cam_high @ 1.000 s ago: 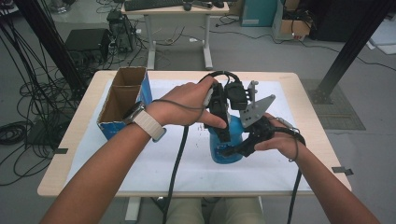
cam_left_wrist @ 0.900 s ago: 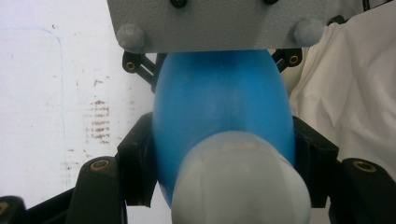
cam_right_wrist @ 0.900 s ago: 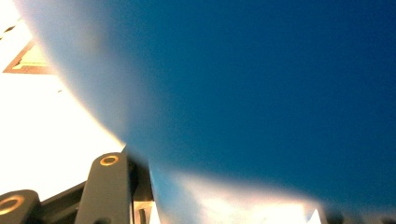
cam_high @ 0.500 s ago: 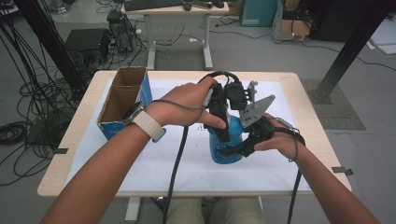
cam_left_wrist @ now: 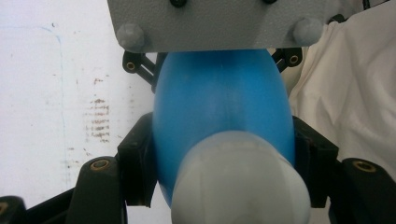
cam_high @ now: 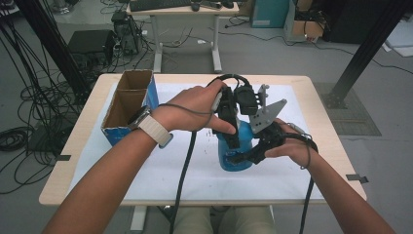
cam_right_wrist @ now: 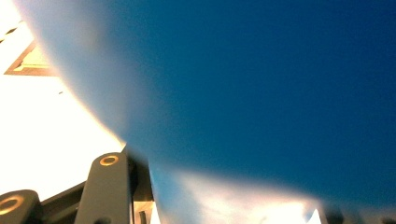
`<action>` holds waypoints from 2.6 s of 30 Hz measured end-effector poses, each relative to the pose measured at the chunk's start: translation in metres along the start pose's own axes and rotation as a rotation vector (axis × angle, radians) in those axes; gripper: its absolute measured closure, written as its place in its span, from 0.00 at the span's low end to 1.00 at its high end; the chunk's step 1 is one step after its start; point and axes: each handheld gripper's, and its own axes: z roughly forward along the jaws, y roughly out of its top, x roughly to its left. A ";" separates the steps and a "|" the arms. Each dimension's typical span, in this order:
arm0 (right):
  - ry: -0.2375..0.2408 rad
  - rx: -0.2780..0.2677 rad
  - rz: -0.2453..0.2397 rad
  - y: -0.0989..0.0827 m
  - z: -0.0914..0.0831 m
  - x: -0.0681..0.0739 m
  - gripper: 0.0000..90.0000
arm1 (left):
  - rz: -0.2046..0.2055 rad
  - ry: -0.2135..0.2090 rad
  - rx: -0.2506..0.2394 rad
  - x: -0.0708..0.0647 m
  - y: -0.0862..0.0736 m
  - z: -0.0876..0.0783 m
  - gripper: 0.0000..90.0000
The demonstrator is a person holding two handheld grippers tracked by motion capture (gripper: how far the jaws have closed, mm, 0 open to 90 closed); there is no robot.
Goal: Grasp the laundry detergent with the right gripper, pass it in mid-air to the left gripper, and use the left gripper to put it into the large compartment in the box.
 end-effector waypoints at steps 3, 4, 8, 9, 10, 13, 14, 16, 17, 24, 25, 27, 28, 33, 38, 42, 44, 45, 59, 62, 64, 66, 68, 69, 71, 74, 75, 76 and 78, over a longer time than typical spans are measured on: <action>0.001 -0.003 0.003 0.000 0.000 0.000 0.47 | -0.001 -0.001 -0.003 0.000 0.000 0.000 0.41; 0.001 -0.004 0.003 -0.001 0.000 0.000 0.47 | 0.008 0.000 0.001 0.001 0.001 0.000 0.41; 0.005 -0.012 0.007 -0.002 0.001 0.000 0.47 | 0.005 -0.002 0.011 0.001 0.002 0.001 0.41; 0.010 -0.018 0.011 -0.003 0.002 0.000 0.47 | 0.010 -0.001 0.015 0.001 0.002 0.001 0.41; 0.010 -0.018 0.011 -0.003 0.002 0.000 0.47 | 0.005 -0.006 0.020 0.001 0.003 0.002 0.41; 0.014 -0.029 0.019 -0.004 0.003 0.000 0.47 | 0.011 -0.007 0.028 0.002 0.004 0.003 0.42; 0.018 -0.034 0.027 -0.005 0.003 0.000 0.45 | 0.013 -0.006 0.034 0.001 0.005 0.004 0.42; 0.008 -0.042 0.030 -0.007 0.004 -0.001 0.36 | -0.005 -0.003 0.029 0.000 0.006 0.007 0.42; -0.006 -0.044 0.053 -0.010 0.004 -0.002 0.29 | -0.002 -0.003 0.040 0.000 0.006 0.007 0.42; -0.024 -0.065 0.147 -0.030 -0.011 -0.004 0.13 | -0.045 -0.019 0.085 0.002 -0.001 0.010 0.41; -0.027 -0.064 0.176 -0.035 -0.017 -0.004 0.12 | -0.049 -0.021 0.086 0.002 -0.002 0.009 0.41; -0.042 -0.049 0.197 -0.040 -0.022 -0.005 0.09 | -0.064 -0.021 0.089 0.004 -0.004 0.008 0.41; -0.060 -0.037 0.212 -0.045 -0.026 -0.006 0.08 | -0.070 -0.018 0.089 0.004 -0.005 0.008 0.41; -0.140 0.054 0.247 -0.062 -0.040 -0.009 0.05 | -0.106 0.013 0.091 0.008 -0.010 0.000 0.41; -0.154 0.122 0.263 -0.072 -0.056 -0.011 0.05 | -0.102 0.041 0.098 0.015 -0.014 -0.013 0.41; -0.130 0.242 0.230 -0.078 -0.070 -0.015 0.02 | -0.127 0.074 0.106 0.017 -0.016 -0.021 0.41; -0.123 0.256 0.223 -0.079 -0.075 -0.015 0.03 | -0.140 0.095 0.105 0.018 -0.017 -0.025 0.41; -0.127 0.259 0.223 -0.079 -0.078 -0.014 0.03 | -0.156 0.110 0.101 0.021 -0.019 -0.032 0.41; -0.199 0.342 0.230 -0.084 -0.103 -0.018 0.03 | -0.332 0.180 0.086 0.029 -0.021 -0.071 0.41; -0.213 0.346 0.234 -0.084 -0.105 -0.019 0.03 | -0.407 0.200 0.089 0.034 -0.023 -0.081 0.41; -0.226 0.355 0.238 -0.082 -0.108 -0.019 0.03 | -0.443 0.196 0.086 0.037 -0.025 -0.087 0.41; -0.235 0.357 0.241 -0.082 -0.108 -0.019 0.03 | -0.478 0.203 0.084 0.041 -0.026 -0.092 0.41; -0.249 0.360 0.251 -0.082 -0.112 -0.019 0.03 | -0.501 0.206 0.089 0.044 -0.028 -0.098 0.41; -0.249 0.360 0.251 -0.082 -0.112 -0.019 0.03 | -0.525 0.208 0.092 0.045 -0.028 -0.101 0.41; -0.258 0.360 0.266 -0.083 -0.113 -0.020 0.03 | -0.552 0.207 0.099 0.048 -0.030 -0.106 0.41; -0.274 0.345 0.282 -0.085 -0.114 -0.020 0.03 | -0.624 0.222 0.091 0.053 -0.035 -0.116 0.41; -0.274 0.345 0.282 -0.085 -0.114 -0.020 0.03 | -0.624 0.222 0.091 0.053 -0.035 -0.116 0.41; -0.281 0.341 0.295 -0.086 -0.114 -0.020 0.03 | -0.641 0.225 0.096 0.055 -0.038 -0.119 0.41; -0.281 0.333 0.298 -0.088 -0.115 -0.021 0.03 | -0.667 0.233 0.098 0.057 -0.041 -0.123 0.41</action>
